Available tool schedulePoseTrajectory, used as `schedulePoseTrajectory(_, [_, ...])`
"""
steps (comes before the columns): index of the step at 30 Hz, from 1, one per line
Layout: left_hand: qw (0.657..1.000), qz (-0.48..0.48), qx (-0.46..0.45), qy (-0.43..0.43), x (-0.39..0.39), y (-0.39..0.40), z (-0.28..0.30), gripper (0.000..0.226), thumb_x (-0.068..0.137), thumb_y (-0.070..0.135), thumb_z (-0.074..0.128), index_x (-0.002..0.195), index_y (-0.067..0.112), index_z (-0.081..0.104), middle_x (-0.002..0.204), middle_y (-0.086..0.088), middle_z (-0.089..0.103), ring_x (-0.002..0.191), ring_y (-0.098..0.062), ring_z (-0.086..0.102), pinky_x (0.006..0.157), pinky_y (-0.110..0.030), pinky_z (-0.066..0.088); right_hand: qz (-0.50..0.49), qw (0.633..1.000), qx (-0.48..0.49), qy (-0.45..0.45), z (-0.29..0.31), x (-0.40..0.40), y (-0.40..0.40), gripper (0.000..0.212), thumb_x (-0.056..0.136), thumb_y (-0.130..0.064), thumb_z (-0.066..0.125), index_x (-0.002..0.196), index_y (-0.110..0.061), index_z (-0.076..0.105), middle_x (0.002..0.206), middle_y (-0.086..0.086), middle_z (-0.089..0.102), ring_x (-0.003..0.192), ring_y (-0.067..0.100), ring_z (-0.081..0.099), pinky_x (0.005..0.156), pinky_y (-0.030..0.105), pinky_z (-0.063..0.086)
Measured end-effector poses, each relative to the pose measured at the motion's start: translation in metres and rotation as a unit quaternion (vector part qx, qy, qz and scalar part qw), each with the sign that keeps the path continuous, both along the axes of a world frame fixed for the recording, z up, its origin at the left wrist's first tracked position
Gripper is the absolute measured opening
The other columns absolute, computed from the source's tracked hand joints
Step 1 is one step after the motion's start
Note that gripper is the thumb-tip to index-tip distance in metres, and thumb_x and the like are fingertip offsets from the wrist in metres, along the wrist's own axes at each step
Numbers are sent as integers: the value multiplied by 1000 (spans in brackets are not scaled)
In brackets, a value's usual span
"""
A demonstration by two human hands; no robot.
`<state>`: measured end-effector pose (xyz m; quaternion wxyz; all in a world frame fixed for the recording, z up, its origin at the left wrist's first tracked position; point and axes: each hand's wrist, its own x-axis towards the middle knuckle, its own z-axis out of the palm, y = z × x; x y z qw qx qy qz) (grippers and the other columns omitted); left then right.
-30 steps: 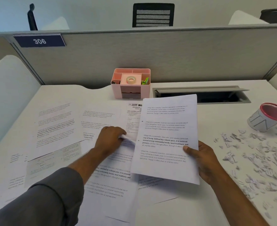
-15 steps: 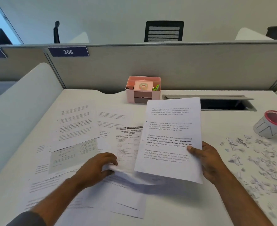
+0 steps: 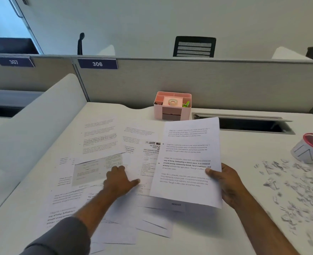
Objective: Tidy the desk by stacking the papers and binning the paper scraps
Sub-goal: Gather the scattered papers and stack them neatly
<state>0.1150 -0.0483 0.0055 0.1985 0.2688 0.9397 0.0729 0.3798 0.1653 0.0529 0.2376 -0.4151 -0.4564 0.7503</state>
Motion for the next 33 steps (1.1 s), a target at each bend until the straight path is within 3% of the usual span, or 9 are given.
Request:
schedulePoseTrajectory(3, [998, 20, -47, 28, 10, 11, -5, 96, 77, 66, 71, 142, 7, 32, 141, -14, 34, 129, -34, 40, 104, -44, 42, -4, 1000, 4, -6, 2, -1, -5, 30, 84, 6, 65, 114, 2, 64, 109, 19, 72, 98, 40, 69, 90, 53, 53])
schedulePoseTrajectory(8, [997, 67, 3, -32, 7, 19, -8, 93, 73, 52, 83, 135, 1, 35, 136, -17, 37, 120, -31, 53, 97, -38, 49, -8, 1000, 6, -7, 2, 3, -9, 30, 83, 6, 66, 113, 0, 65, 107, 17, 73, 96, 39, 70, 85, 49, 56])
schedulePoseTrajectory(11, [999, 34, -24, -15, 4, 21, -8, 89, 75, 55, 80, 133, -1, 40, 132, -14, 49, 124, -28, 49, 94, -34, 50, -13, 1000, 6, -3, 0, 5, -10, 30, 83, 5, 66, 113, -1, 65, 106, 16, 73, 94, 38, 71, 83, 47, 57])
schedulePoseTrajectory(14, [999, 13, -39, -4, 2, 25, -7, 72, 77, 54, 79, 124, 6, 54, 124, -8, 62, 115, -25, 59, 93, -33, 50, -19, 1000, 5, 0, -2, 7, -10, 31, 83, 6, 66, 113, 0, 65, 107, 17, 73, 96, 39, 70, 87, 51, 55])
schedulePoseTrajectory(21, [993, 77, -91, -18, 8, 30, -7, 73, 75, 58, 77, 131, 19, 50, 133, -7, 50, 126, -28, 44, 99, -46, 40, -18, 1000, 11, 7, -3, 10, -11, 30, 83, 5, 66, 112, -2, 66, 107, 16, 73, 96, 38, 70, 86, 50, 56])
schedulePoseTrajectory(23, [995, 74, -57, -23, 7, 29, -10, 67, 75, 50, 78, 128, 17, 52, 130, -7, 55, 119, -27, 50, 98, -42, 45, -18, 1000, 10, 7, -3, 10, -11, 30, 83, 5, 66, 113, -1, 65, 107, 16, 73, 97, 39, 70, 87, 51, 55])
schedulePoseTrajectory(27, [990, 80, 90, -66, 4, 22, -13, 44, 73, 19, 82, 108, 13, 56, 113, -9, 66, 87, -23, 55, 80, -33, 56, -17, 1000, 14, 6, -2, 10, -8, 29, 83, 4, 66, 112, -2, 66, 107, 16, 73, 96, 39, 70, 86, 50, 56])
schedulePoseTrajectory(30, [978, 98, 151, -101, -2, 14, -6, 53, 68, 20, 90, 111, 13, 61, 111, -8, 67, 90, -26, 59, 78, -34, 53, -16, 1000, 13, 11, -3, 13, -4, 30, 82, 4, 67, 111, -1, 66, 107, 17, 73, 95, 39, 70, 83, 48, 57])
schedulePoseTrajectory(33, [943, 140, 245, -178, -17, 0, 6, 52, 65, 9, 91, 112, 9, 69, 103, -7, 71, 90, -29, 68, 79, -40, 59, -11, 1000, 9, 18, -4, 14, -2, 31, 81, 3, 68, 112, -1, 66, 108, 17, 73, 95, 39, 71, 75, 43, 60])
